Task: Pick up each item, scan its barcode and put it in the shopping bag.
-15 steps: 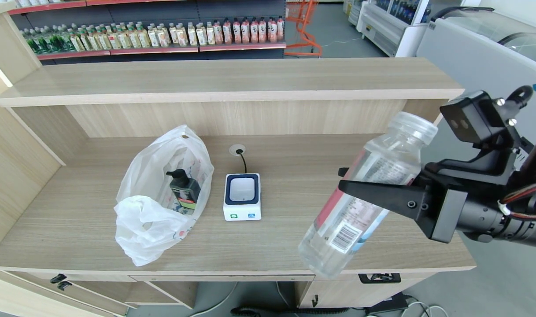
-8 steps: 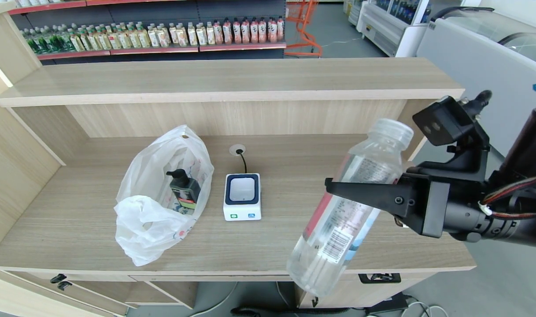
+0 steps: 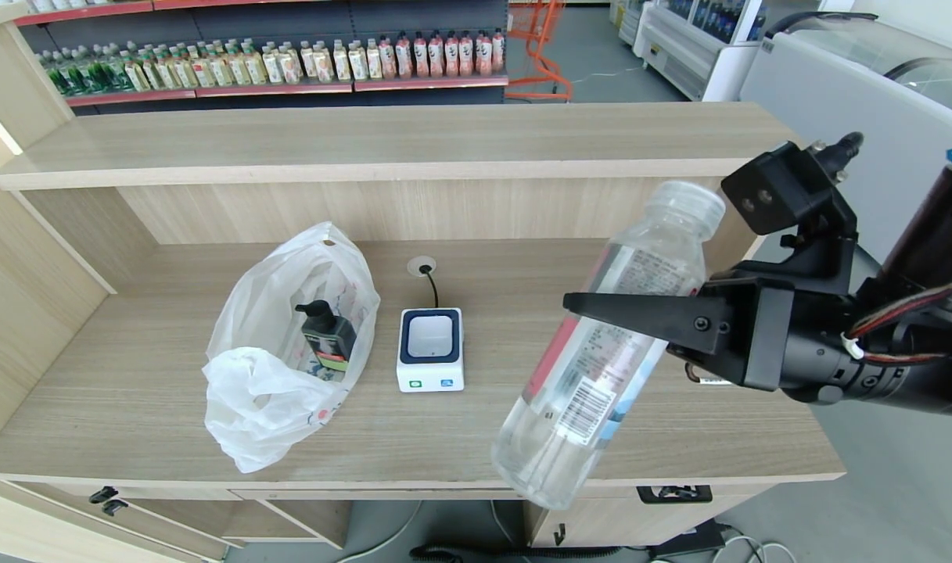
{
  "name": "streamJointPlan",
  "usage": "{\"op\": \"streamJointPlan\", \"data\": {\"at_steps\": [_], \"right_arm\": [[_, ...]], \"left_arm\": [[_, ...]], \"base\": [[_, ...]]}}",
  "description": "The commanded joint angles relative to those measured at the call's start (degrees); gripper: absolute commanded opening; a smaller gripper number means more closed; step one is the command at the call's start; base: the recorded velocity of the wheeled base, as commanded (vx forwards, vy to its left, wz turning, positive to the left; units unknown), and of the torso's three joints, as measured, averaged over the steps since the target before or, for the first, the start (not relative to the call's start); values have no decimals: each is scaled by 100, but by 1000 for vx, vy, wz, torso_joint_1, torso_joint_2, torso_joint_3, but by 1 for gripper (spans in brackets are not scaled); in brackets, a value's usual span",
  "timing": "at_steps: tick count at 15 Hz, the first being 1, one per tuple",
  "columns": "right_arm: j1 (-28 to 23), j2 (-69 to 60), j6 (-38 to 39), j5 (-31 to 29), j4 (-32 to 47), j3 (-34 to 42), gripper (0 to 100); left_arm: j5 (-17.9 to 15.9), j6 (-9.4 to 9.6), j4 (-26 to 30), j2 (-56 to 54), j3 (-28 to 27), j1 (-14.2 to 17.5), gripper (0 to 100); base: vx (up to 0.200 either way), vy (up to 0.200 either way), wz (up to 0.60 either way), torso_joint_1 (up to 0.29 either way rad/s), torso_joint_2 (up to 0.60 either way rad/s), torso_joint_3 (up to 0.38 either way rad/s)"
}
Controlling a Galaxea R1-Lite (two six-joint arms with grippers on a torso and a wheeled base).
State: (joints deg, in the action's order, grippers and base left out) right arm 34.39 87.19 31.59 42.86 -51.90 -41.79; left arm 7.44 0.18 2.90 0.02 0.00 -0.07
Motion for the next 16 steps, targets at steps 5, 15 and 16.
{"op": "streamJointPlan", "data": {"at_steps": [5,15,16], "right_arm": [[6,18,-179,73,-5,13,0],[-2833,-580,-7659,-173,1120,373,0],[-2973,-554,-7993,-217,1120,233,0]], "left_arm": [[3,-1,0,-2,0,-1,100],[3,-1,0,6,0,-1,100],[3,-1,0,6,0,-1,100]], "base": [[0,0,0,0,0,0],[0,0,0,0,0,0],[0,0,0,0,0,0]]}}
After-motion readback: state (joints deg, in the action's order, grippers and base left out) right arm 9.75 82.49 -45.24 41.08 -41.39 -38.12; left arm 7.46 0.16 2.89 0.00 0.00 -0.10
